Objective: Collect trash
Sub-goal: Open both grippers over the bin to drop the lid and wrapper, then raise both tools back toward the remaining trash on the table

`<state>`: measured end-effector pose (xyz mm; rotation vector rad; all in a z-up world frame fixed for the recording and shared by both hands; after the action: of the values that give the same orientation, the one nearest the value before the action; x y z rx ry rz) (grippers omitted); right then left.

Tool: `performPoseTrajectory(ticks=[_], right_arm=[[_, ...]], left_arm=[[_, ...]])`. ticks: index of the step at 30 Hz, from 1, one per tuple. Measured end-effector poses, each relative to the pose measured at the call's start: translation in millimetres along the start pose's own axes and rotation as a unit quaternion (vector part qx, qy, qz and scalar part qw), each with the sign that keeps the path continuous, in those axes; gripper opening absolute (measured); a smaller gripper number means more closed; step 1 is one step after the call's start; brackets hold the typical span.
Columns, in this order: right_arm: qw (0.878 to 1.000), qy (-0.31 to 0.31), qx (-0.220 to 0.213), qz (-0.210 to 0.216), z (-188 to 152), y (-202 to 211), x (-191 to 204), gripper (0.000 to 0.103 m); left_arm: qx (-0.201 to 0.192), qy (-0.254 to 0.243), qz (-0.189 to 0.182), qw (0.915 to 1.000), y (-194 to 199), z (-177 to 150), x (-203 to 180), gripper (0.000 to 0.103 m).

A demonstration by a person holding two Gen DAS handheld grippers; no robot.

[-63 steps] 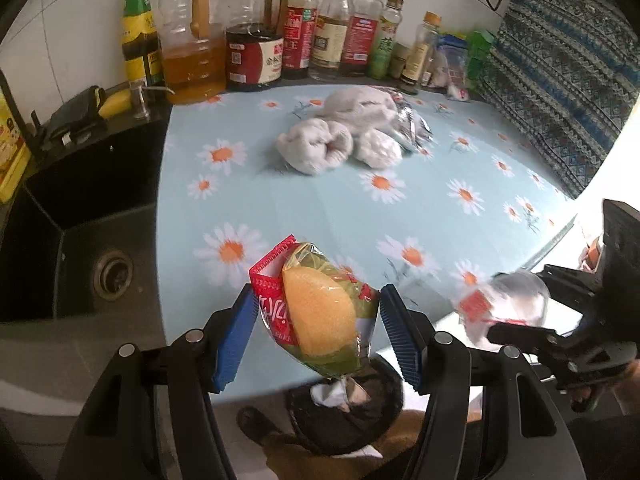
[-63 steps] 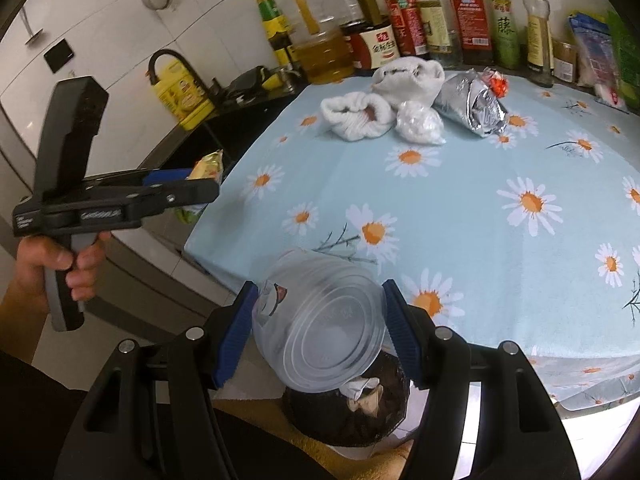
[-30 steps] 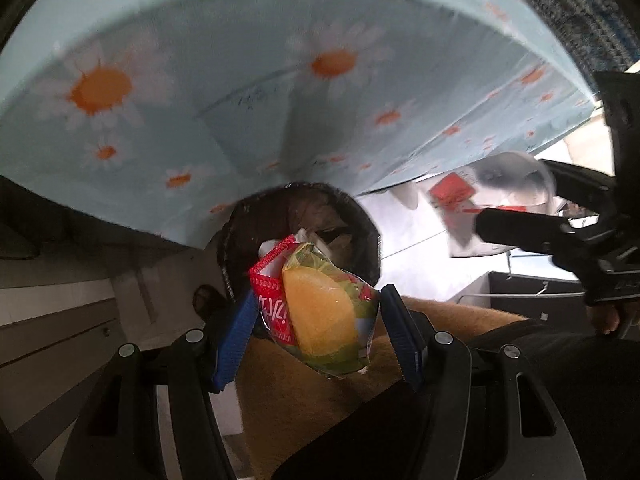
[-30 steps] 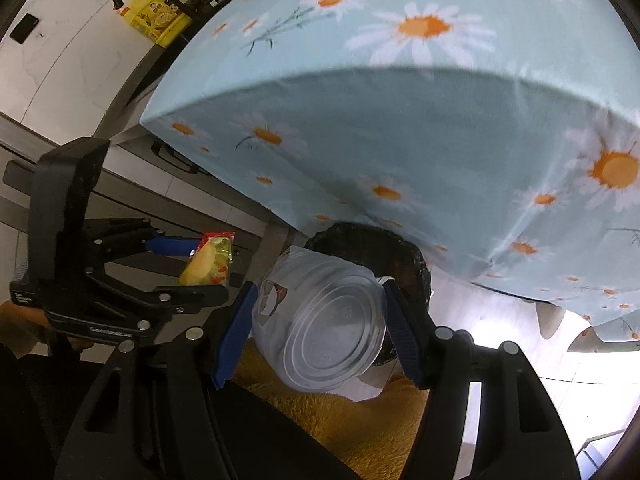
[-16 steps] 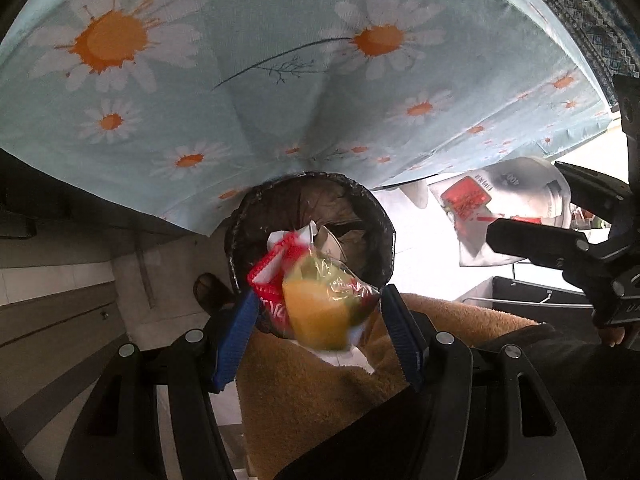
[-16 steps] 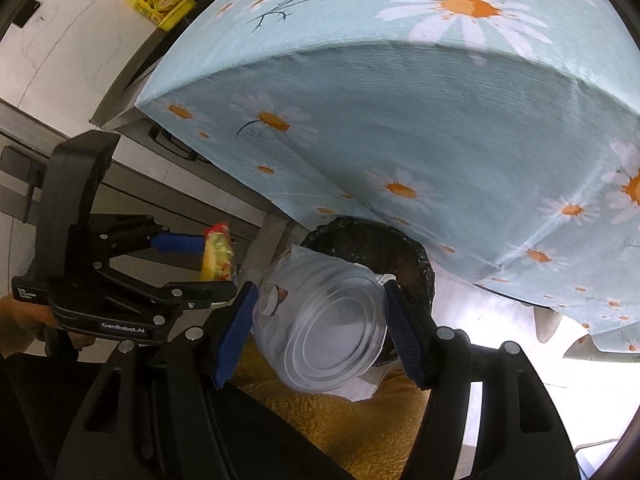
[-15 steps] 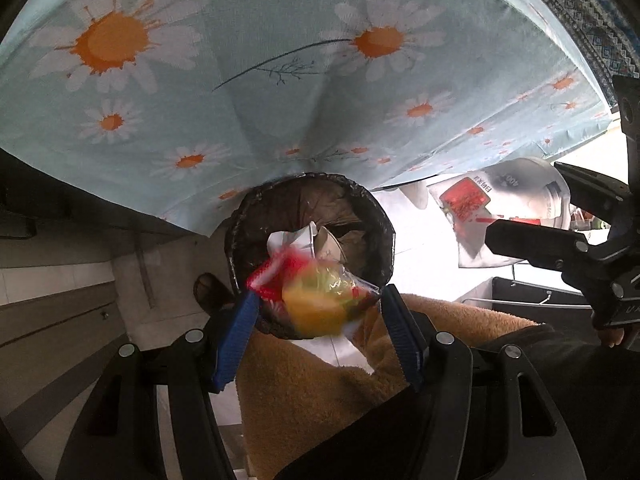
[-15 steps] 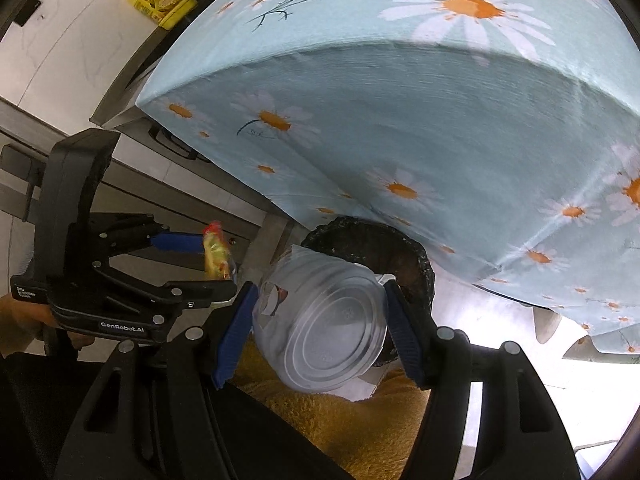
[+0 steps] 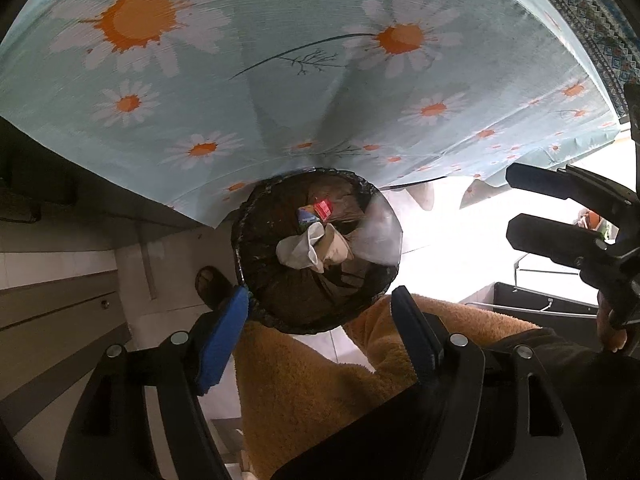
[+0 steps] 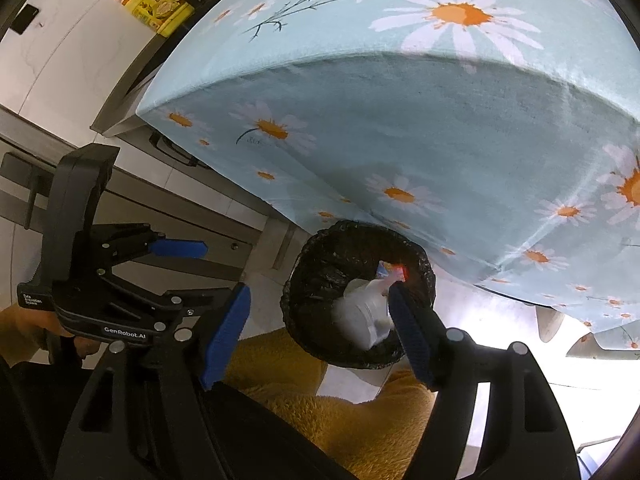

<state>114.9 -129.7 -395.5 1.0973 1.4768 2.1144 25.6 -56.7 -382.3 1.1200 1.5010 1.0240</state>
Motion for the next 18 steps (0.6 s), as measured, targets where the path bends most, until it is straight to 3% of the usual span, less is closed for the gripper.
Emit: performPoseTrajectory(ticks=[11,18], right_arm=[[1.000,0.010,-0.019,0.017,7.5,13.2,3.2,0.071],[0.998,0.031,-0.051,0.018,17.9,40.6,14.1,0.071]], left_arm=[[-0.015,0.001,0.003,0.9999,13.1,2.4,0.4,0.072],[-0.038,-0.021,0.002,0.9990,43.9,9.8,-9.0,0.072]])
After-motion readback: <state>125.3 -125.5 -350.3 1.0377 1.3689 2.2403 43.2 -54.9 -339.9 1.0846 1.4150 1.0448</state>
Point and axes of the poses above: each gripper's, at about its wrist camera, not at the fingertips, and y roughly against the way its jaws point, x to its left, z to its top, the point moved 10 cm from there along -y, roughly the way its jaws point, and after that the axes turned 14 degrees about x, right-handed, at the moved point
